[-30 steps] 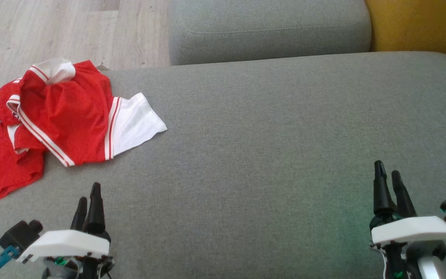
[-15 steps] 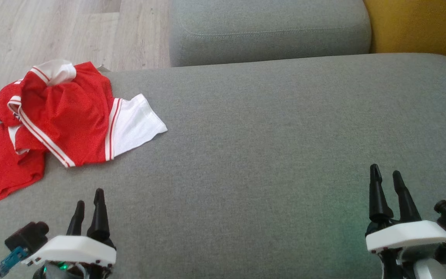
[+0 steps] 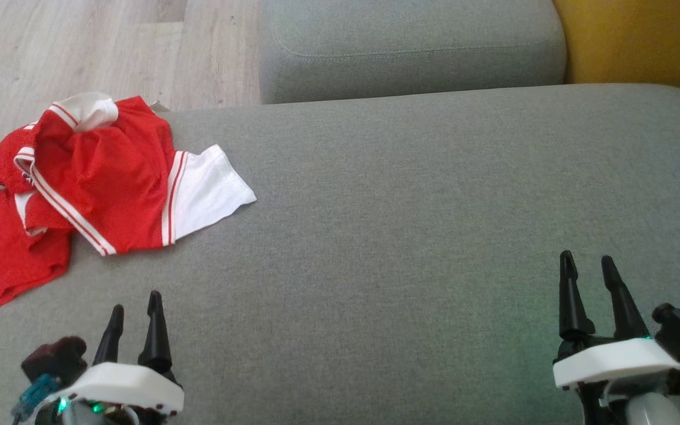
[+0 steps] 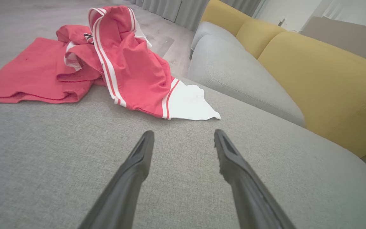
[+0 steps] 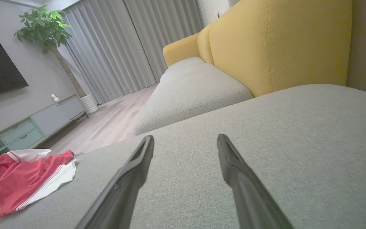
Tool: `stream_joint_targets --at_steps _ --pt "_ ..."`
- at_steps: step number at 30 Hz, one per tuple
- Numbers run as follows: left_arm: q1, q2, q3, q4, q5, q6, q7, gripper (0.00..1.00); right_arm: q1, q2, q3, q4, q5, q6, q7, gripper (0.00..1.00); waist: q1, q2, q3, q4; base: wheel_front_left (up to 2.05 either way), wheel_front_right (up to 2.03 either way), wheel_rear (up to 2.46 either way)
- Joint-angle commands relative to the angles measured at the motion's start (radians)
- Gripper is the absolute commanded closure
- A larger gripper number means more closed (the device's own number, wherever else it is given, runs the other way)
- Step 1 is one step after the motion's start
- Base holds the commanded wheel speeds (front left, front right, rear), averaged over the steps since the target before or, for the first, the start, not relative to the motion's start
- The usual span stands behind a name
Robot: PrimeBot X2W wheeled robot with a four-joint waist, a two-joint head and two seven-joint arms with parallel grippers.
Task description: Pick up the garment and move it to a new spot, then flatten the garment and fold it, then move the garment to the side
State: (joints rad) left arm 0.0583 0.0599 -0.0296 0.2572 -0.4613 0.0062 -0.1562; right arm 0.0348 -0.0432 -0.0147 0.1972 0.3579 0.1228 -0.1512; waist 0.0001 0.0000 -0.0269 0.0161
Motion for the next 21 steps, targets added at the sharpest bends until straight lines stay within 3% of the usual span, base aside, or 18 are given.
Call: stream_joint_targets --at_steps 1,21 --pt "-0.028 0.021 0.014 -0.041 0.035 0.005 -0.015 0.00 -0.030 -0.013 0.014 -0.032 -0.037 0.006 -0.020 0.00 -0.0001 0.0000 0.000 0.001 0.00 0.00 0.00" --pt "-0.007 0.046 -0.002 -0.044 0.294 0.032 -0.074 0.00 -0.035 -0.010 -0.011 0.009 -0.272 0.007 -0.079 0.00 -0.0001 0.0000 -0.011 0.001 0.00 0.00 0.00"
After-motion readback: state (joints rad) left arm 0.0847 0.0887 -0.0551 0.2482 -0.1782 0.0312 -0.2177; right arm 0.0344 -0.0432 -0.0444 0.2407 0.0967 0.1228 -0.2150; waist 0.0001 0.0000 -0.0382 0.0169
